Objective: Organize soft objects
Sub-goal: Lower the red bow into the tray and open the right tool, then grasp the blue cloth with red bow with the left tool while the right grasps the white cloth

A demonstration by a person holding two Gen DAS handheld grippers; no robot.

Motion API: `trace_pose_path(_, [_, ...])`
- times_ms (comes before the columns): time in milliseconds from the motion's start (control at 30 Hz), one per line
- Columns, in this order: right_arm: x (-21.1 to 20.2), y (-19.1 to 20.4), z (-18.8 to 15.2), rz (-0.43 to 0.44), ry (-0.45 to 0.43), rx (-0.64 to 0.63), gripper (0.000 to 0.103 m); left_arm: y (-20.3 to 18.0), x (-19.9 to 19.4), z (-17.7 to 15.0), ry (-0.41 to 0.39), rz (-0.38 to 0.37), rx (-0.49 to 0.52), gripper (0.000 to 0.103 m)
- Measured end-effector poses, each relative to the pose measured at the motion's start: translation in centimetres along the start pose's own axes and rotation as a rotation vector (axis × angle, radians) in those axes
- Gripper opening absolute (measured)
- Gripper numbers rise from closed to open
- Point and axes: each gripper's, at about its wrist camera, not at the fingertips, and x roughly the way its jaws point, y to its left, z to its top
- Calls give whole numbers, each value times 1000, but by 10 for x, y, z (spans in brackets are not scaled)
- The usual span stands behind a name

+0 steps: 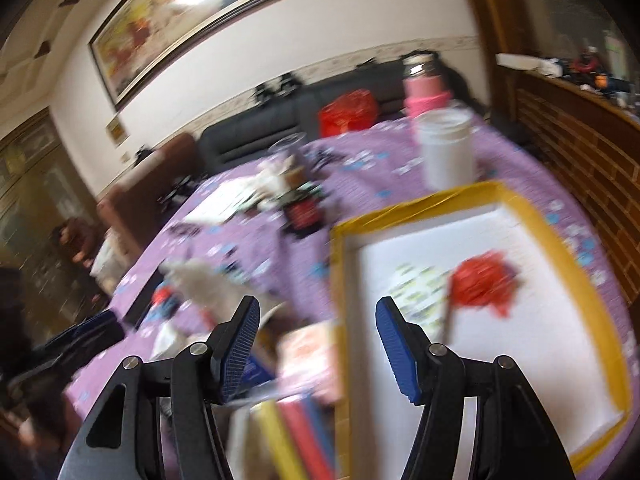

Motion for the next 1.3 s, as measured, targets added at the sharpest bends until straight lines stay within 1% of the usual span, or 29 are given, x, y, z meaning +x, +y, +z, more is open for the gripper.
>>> trace_pose_path(67, [6,19,-4,48,36,-20,65,24,7,2,31,40,-56,71])
trace_pose_path(167, [12,40,-2,103,58,-22,65,47,10,6,39,68,-100,71])
trace_pose_path(267, [14,64,5,113,22,-45,66,60,21,16,41,108,-124,71])
trace_pose_path(333, [17,74,9,118,-14,-53,68,64,36,22,61,160,-110,71])
trace_pose_path(367, [19,76,8,123,-33,-58,69,68,47,25,79,189,-117,71])
trace_pose_path(433, [23,75,3,141,-56,-72,69,75,60,28,87,208,-128,71])
trace_pose_path(467, [26,73,3,147,-57,-77,69,79,68,29,97,228,-130,71])
trace_pose_path(567, [36,61,6,143,-48,-58,69,86,91,30,123,256,-126,71])
trace_pose_path(633, [39,52,8,148,-44,-39,69,88,101,29,132,245,-125,69])
trace_pose_path(667, [40,49,8,146,-42,-35,69,88,107,28,140,239,-117,59])
trace_pose_path(700, [42,46,8,145,-37,-28,69,87,110,27,146,240,-107,42])
trace_pose_path(733, [42,45,8,149,-34,-23,69,87,113,26,147,240,-96,32])
trace_pose_path(767, [43,45,8,158,-28,-18,69,88,115,25,145,229,-88,27])
trace_pose_path(933, [45,50,5,160,-31,-41,69,93,102,28,97,158,-117,26])
trace_pose_path(1067, [47,56,4,153,-27,-64,69,88,87,31,48,140,-108,26])
trace_pose_path(1300, [62,94,7,99,35,-161,69,74,78,30,33,94,-71,26])
